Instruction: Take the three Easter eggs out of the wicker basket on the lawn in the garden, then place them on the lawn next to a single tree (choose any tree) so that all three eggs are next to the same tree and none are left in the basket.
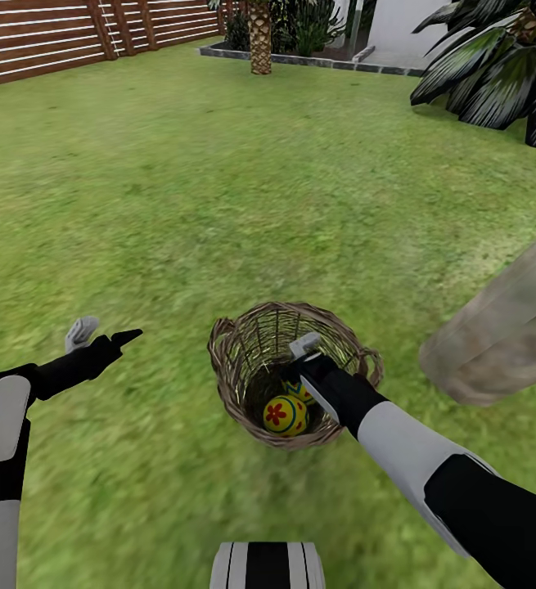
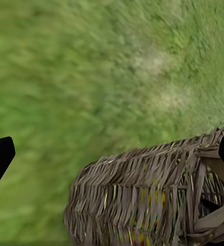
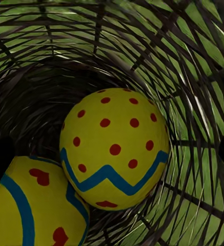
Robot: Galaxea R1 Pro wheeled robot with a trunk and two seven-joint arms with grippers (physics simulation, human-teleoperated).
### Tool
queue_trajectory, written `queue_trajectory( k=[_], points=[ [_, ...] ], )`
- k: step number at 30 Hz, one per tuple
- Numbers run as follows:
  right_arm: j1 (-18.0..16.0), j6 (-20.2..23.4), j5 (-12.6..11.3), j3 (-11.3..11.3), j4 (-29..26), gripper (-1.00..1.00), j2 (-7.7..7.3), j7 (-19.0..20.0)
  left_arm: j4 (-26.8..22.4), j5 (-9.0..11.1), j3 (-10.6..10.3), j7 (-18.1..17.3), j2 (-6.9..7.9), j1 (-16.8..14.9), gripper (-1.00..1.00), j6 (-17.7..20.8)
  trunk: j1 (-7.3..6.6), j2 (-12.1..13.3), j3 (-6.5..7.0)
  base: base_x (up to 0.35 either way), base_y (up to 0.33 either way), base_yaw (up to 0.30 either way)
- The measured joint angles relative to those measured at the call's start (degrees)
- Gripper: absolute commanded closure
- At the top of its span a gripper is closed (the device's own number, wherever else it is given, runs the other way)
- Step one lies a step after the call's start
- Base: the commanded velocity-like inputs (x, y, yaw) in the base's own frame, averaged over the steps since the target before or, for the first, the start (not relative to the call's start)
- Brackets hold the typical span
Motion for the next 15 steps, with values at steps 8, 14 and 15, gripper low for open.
queue_trajectory(
  k=[8, 14, 15],
  points=[
    [0.0, -0.74, 0.02, 0.14, -0.1, -1.0, 0.04, -0.09, 0.0, -0.01, 0.0, 0.0, 0.04, 0.0, -1.0, 0.0, 0.1, -0.05, -0.89, 0.0, 0.0, 0.0],
    [0.0, -0.83, 0.57, 0.18, -0.11, -1.0, -0.04, -0.09, 0.0, -0.03, 0.0, 0.0, 0.0, 0.0, -1.0, 0.0, 0.16, -0.08, -1.33, 0.0, 0.0, 0.0],
    [0.0, -0.84, 1.13, 0.18, -0.11, -1.0, -0.05, -0.09, 0.0, -0.03, 0.0, 0.0, 0.0, 0.0, -1.0, 0.0, 0.16, -0.08, -1.33, 0.0, 0.0, 0.0]
  ],
)
